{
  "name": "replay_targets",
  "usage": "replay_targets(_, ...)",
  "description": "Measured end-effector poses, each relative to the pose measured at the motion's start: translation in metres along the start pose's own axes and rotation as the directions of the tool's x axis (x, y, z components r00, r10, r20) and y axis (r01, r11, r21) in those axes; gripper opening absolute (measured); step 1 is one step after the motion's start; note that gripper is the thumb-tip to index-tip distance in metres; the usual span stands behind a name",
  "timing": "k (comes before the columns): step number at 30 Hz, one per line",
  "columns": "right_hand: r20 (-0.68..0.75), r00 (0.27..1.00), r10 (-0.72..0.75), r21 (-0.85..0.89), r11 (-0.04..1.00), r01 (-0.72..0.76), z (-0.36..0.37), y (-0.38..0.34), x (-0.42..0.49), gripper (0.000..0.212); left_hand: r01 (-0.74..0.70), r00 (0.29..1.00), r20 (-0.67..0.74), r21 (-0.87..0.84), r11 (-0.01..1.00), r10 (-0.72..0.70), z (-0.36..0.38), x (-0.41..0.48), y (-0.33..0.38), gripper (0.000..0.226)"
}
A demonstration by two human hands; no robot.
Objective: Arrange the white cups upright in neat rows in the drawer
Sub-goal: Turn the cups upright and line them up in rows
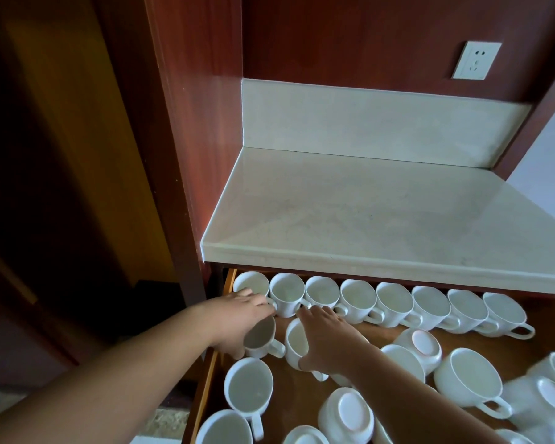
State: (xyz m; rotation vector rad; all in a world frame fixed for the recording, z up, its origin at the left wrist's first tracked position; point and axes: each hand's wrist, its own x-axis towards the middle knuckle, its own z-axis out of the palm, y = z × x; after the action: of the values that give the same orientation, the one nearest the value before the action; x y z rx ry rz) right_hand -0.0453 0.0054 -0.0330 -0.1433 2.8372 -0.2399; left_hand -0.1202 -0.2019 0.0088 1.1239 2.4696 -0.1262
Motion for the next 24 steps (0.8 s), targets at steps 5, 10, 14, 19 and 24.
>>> replay_targets(5,-0.003,1.000,0.007,0.022,1.000,-0.007,0.001,-0.001,0.000,0.091,0.007,1.000,0.007,0.014,1.000,-0.008,0.008,0.000,0.001,0.100)
replay_targets(10,-0.044,0.996,0.077,0.036,0.997,-0.075,0.001,0.000,-0.003,0.096,0.019,1.000,-0.020,0.007,1.000,-0.019,0.013,-0.001,-0.002,0.101)
replay_targets(14,-0.038,0.988,0.153,0.105,0.983,-0.148,0.001,-0.003,-0.004,0.076,-0.001,0.995,-0.098,-0.030,1.000,-0.002,0.019,-0.003,-0.003,0.092)
replay_targets(19,-0.047,0.978,0.202,0.187,0.964,-0.190,0.003,-0.010,0.000,0.069,0.004,0.964,-0.259,-0.213,0.977,-0.060,0.040,-0.007,-0.005,0.059)
replay_targets(24,-0.088,0.968,0.233,0.256,0.945,-0.204,0.008,-0.015,0.002,0.079,0.060,0.965,-0.254,-0.020,0.998,-0.063,0.041,-0.008,0.005,0.018)
